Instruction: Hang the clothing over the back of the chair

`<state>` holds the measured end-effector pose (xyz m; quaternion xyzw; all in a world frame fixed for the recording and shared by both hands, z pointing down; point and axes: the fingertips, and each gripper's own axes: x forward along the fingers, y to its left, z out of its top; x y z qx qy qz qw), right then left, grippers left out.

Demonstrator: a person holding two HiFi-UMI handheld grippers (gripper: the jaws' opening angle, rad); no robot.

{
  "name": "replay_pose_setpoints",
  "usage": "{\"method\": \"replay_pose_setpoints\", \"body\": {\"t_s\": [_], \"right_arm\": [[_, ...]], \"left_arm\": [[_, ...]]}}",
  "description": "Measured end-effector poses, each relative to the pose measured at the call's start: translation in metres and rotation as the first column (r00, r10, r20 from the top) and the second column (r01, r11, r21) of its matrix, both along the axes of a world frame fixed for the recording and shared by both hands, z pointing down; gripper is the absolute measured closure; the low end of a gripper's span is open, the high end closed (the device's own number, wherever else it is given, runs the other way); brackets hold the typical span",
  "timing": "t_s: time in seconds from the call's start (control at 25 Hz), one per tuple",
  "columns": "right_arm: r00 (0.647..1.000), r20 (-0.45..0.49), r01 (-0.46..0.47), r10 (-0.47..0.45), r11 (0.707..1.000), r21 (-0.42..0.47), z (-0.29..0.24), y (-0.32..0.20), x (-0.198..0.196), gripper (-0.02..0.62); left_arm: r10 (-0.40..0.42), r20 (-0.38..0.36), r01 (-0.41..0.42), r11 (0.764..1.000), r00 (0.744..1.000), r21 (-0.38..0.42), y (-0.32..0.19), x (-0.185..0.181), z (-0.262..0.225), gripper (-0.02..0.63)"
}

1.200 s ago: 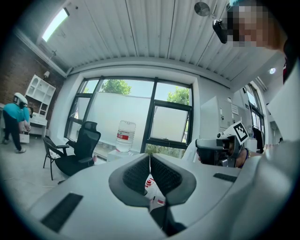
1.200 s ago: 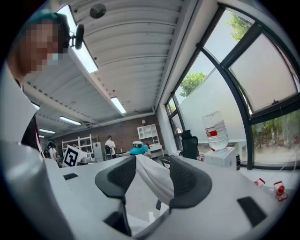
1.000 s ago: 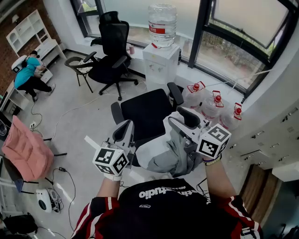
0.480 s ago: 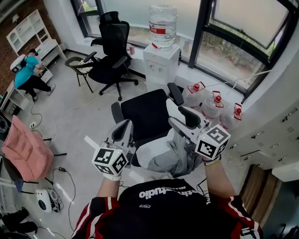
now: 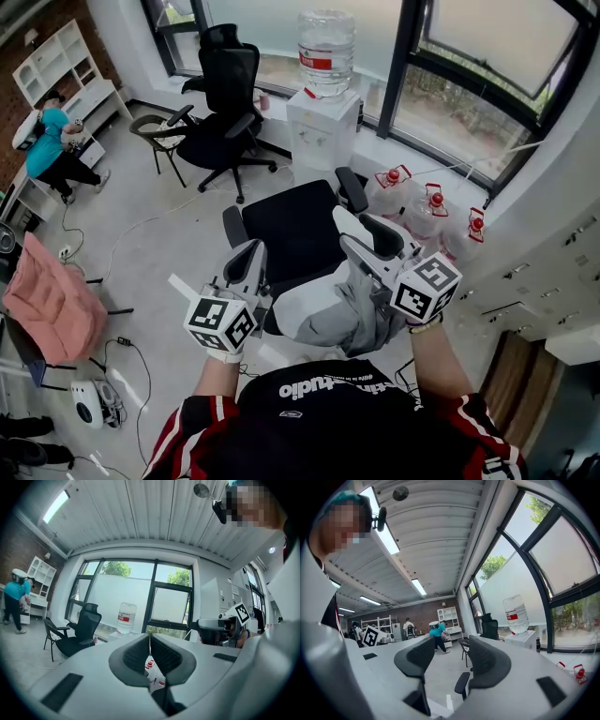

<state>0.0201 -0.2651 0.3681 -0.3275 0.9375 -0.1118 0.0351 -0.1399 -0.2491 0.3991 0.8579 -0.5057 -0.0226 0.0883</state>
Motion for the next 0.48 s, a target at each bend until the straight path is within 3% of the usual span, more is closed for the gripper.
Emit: {"method": "replay_pose_setpoints", "body": {"t_s": [0.48], "right_arm": [[1.000, -0.004, -0.019, 0.019, 1.000, 0.001, 0.0011, 0.0001, 0.0008, 0.437]], "left_arm": [[-0.004, 0.003, 0.004, 1.000, 1.000, 0.006, 0.0030, -0.0039, -0.0045, 0.580]]}}
